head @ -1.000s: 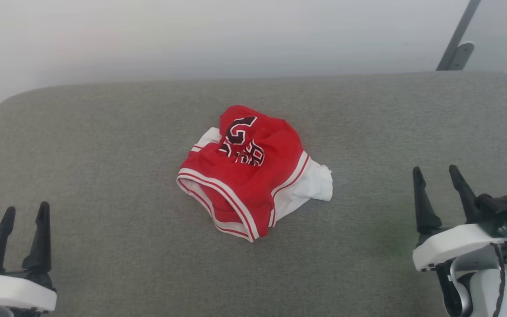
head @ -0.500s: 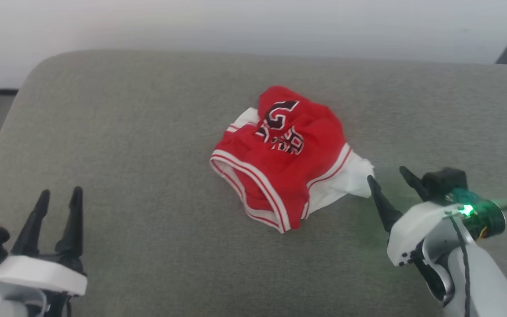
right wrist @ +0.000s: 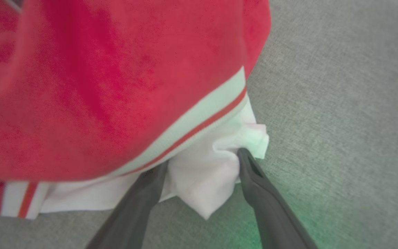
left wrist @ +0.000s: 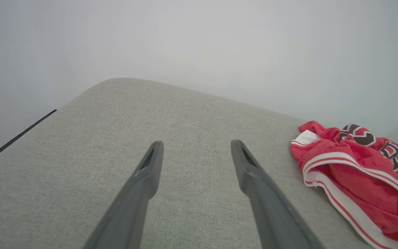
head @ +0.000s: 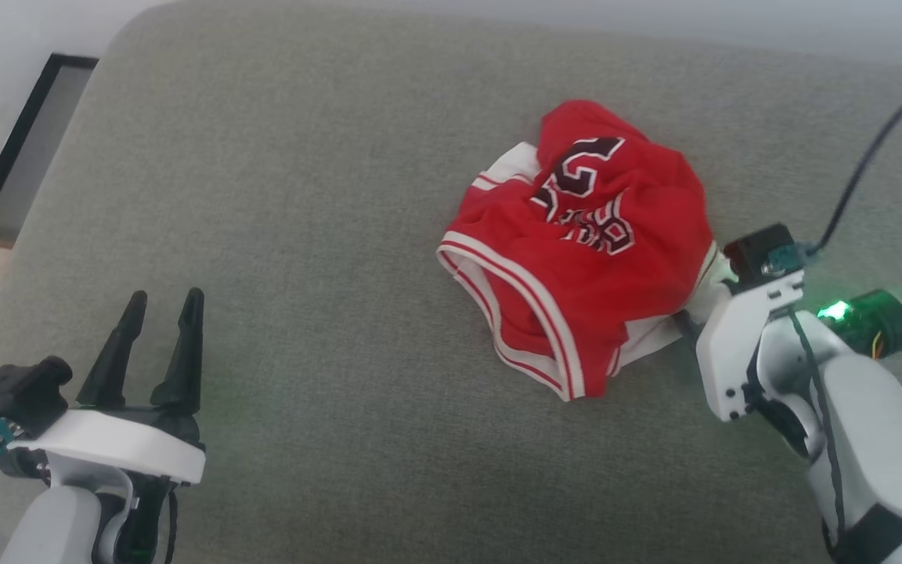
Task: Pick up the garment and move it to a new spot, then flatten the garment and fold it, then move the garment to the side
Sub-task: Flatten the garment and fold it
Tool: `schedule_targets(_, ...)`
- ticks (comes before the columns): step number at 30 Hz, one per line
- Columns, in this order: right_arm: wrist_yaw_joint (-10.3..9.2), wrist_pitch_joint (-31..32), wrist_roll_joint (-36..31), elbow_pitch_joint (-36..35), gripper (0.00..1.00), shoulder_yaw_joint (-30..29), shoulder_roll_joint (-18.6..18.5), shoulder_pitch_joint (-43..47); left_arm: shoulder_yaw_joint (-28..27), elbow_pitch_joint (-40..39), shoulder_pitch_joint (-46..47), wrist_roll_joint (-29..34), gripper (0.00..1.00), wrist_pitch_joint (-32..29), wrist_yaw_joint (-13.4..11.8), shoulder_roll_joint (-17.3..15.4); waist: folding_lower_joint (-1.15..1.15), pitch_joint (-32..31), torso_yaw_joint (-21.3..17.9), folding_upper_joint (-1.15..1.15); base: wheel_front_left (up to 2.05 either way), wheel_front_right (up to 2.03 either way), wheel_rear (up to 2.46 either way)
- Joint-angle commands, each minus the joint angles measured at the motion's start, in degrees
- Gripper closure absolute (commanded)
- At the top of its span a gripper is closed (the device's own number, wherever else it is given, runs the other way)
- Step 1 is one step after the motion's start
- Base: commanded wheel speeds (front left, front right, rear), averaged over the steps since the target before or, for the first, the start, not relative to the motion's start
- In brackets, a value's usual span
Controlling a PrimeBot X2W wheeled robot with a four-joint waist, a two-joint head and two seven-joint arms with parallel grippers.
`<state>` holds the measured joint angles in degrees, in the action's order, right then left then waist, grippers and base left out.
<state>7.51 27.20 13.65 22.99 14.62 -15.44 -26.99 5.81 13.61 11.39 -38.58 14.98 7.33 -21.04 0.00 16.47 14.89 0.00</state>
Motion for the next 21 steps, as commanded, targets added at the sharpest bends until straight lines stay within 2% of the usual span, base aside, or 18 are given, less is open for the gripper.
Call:
schedule_targets(1,-0.02,2.1,-0.3,2.9,0.0,0.8,0.5,1.2,0.1,0.2,0.9,0.4,0.0,0.3,0.1,0.2,0.0,0.9,0.9,0.0,0.0,0.0,0.0)
schedule_targets(2,-0.02,3.5,-0.3,4.0,0.0,0.5,0.6,1.0,0.2,0.3,1.1,0.4,0.0,0.3,0.1,0.4,0.0,1.0,1.0,0.0,0.0,0.0,0.0)
schedule_targets(3,-0.04,4.8,-0.6,4.8,0.23,0.9,0.8,1.0,0.4,0.4,1.3,0.4,0.0,0.3,0.2,0.5,0.0,1.1,1.1,0.0,0.0,0.0,0.0)
schedule_targets(4,-0.03,5.4,-0.7,5.2,0.87,1.2,0.8,0.7,0.5,0.4,1.6,0.3,0.0,0.3,0.2,0.6,0.0,1.2,1.2,0.0,0.0,0.0,0.0)
schedule_targets(5,-0.03,5.7,-0.9,5.5,1.0,0.8,0.8,0.5,0.5,0.5,1.8,0.2,0.0,0.3,0.2,0.5,0.0,1.2,1.1,0.0,0.0,0.0,0.0)
schedule_targets(11,-0.01,7.5,1.8,2.0,1.0,0.8,0.7,-0.2,-0.4,0.1,1.1,-0.7,0.0,0.3,0.2,0.0,0.0,0.4,-0.5,0.0,0.0,0.0,0.0)
schedule_targets(21,-0.04,13.2,7.5,-13.3,1.0,-2.6,-5.2,2.5,-3.1,-1.3,-1.6,-0.9,0.0,0.3,0.2,-1.7,0.0,-1.5,-5.1,0.0,0.0,0.0,0.0)
